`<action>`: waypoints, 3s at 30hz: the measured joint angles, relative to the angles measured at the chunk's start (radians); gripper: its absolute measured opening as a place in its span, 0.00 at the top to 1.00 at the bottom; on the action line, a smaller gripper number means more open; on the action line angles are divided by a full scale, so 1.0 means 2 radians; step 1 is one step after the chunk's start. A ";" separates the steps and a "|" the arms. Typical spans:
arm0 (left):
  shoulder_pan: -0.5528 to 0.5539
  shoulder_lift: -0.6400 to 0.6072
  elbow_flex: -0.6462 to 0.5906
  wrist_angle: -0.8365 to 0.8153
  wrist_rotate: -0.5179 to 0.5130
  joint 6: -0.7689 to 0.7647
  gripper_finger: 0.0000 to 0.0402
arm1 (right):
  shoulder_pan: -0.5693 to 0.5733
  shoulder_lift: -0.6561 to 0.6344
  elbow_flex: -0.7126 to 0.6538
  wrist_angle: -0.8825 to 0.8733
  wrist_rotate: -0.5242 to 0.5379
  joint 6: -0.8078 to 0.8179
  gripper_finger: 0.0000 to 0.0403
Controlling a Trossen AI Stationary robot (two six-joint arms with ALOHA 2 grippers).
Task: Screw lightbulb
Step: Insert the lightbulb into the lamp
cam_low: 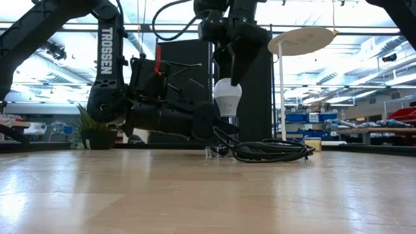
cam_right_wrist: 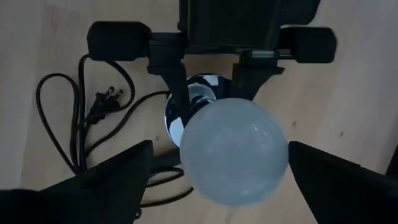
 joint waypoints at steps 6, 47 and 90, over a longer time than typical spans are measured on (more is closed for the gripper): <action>0.000 0.000 0.000 0.000 0.000 -0.001 0.53 | -0.001 0.000 -0.022 0.028 0.000 0.016 0.06; 0.002 0.000 0.000 -0.005 -0.004 -0.021 0.53 | -0.006 0.047 -0.018 0.032 -0.001 0.140 0.38; -0.001 0.000 0.000 -0.006 -0.020 -0.024 0.53 | -0.014 0.048 -0.029 0.059 0.039 0.541 0.26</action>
